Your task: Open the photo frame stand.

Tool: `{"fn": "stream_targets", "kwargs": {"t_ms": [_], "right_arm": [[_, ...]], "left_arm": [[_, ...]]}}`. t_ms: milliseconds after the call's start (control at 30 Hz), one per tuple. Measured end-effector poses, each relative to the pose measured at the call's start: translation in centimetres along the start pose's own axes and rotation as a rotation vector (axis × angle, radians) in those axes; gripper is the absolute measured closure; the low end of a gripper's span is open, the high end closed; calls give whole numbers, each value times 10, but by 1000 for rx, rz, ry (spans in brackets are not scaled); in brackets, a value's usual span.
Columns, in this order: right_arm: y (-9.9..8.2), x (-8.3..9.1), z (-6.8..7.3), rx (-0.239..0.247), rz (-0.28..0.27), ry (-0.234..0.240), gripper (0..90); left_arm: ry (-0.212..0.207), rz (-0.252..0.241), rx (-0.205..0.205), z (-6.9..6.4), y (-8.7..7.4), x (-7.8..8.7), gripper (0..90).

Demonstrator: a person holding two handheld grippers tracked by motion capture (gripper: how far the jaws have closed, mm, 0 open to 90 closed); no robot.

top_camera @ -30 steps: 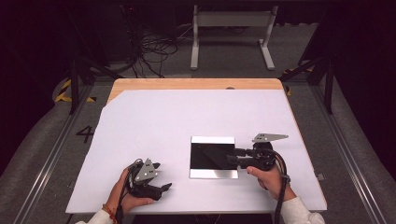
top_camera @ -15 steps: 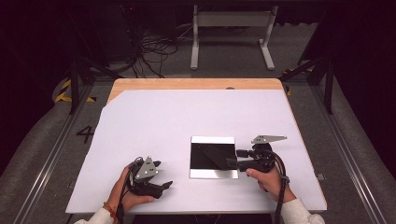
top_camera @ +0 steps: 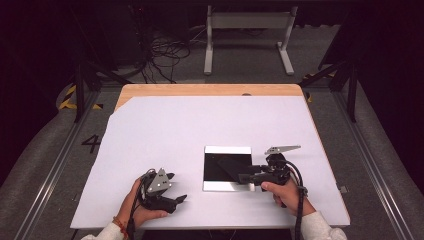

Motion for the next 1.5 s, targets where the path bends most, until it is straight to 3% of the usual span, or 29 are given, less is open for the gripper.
{"fn": "stream_targets", "kwargs": {"t_ms": [167, 600, 833, 967, 1233, 1333, 1500], "right_arm": [[-3, -9, 3, 7, 27, 32, 346], [-2, -8, 5, 10, 23, 32, 365], [-3, -7, 6, 14, 8, 37, 368], [-2, -3, 6, -9, -14, 81, 378], [-2, -2, 5, -35, -18, 115, 405], [-4, -2, 4, -71, -35, 176, 520], [-4, -2, 5, -51, -40, 190, 568]], "left_arm": [[0, 1, -4, -1, 0, 0, 191], [-21, -6, 15, 2, 7, -5, 193], [-36, 5, -1, -1, 13, -11, 193], [-37, -1, 2, 0, 14, -10, 192], [-43, -2, 2, 0, 14, -10, 192], [-45, 6, 1, 0, 13, -11, 192], [-44, -3, 7, 0, 14, -10, 192]]}}
Point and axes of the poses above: each handheld gripper's, and its own axes: x roughly backward along the jaws, y roughly out of its top, z roughly to its left, the point moved 1 cm from there along -x, roughly forward along the jaws, and after that the axes turned 1 degree about -y, right-handed, at the moved point
